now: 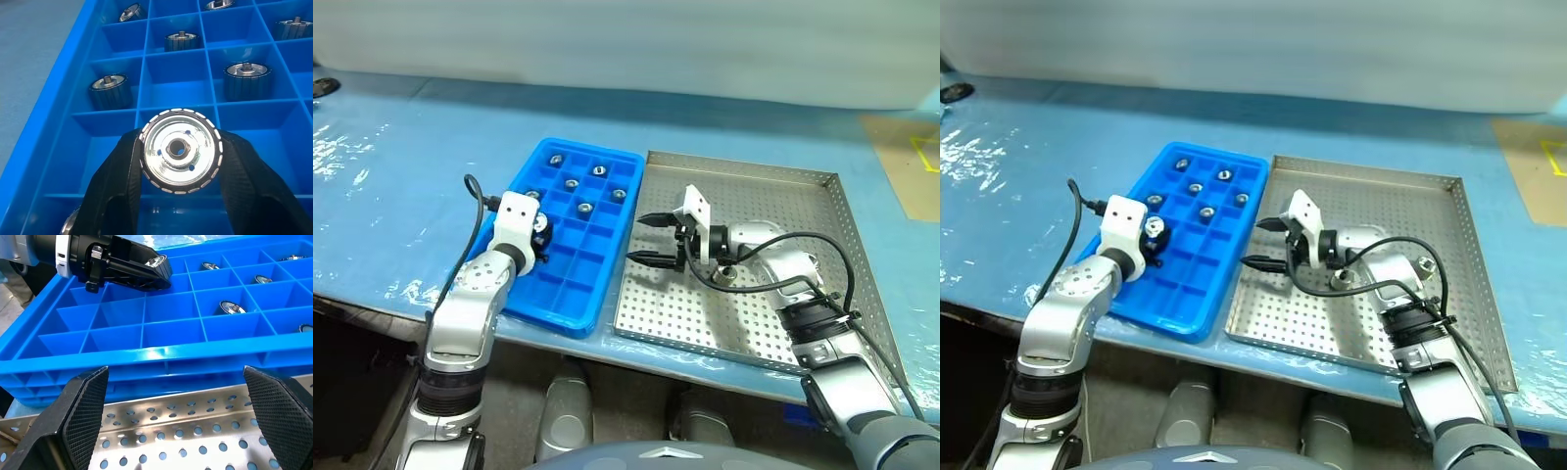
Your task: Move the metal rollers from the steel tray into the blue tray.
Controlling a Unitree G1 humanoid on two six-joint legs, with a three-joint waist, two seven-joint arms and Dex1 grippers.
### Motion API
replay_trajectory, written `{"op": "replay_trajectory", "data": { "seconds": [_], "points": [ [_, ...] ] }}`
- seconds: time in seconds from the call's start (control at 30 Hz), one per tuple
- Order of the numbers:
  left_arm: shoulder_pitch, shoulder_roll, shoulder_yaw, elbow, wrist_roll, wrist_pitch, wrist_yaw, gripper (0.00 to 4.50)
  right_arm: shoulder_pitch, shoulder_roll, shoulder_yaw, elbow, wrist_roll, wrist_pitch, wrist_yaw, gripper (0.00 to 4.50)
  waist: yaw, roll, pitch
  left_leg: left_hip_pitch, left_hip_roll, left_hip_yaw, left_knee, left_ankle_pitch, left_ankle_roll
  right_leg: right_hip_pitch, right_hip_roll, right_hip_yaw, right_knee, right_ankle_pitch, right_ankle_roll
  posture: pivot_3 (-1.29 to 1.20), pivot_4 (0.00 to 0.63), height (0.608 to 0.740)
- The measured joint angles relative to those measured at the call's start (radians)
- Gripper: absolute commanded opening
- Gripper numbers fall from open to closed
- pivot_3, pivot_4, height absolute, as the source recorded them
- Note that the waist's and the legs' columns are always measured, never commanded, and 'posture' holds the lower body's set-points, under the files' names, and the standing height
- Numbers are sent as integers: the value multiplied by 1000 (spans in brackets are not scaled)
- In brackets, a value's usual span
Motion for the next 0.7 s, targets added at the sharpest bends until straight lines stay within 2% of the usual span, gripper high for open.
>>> {"op": "replay_trajectory", "data": {
  "seconds": [0.03, 0.27, 0.53, 0.7],
  "points": [
    [0, 0, -1, 3, 0, 0, 0, 1813, 3, 0, -1, -2, 0, 0, -3, 4500, 0, 0, 0, 0, 0, 0, 0, 0, 0, 0, 0, 0, 0, 0, 0, 366, 150, 740],
    [-5, 6, -3, 13, 3, -7, 6, 4144, 5, 0, -1, -2, 0, 0, -8, 4500, 0, 0, 0, 0, 0, 0, 0, 0, 0, 0, 0, 0, 0, 0, 0, 345, 150, 740],
    [-153, 16, -44, 16, -38, 11, -43, 4144, 29, -7, -19, -45, 2, 9, -43, 4500, -4, 0, 0, 0, -1, 0, 1, 2, -4, 0, 0, 1, 1, 0, 0, 258, 150, 740],
    [-258, 11, -91, 111, -89, -10, -119, 4144, 102, -47, -74, -152, 21, 63, -89, 4500, -28, 0, 0, 0, -2, 0, 1, 3, -4, 0, 0, 1, 1, 0, 0, 99, 150, 740]
  ]
}}
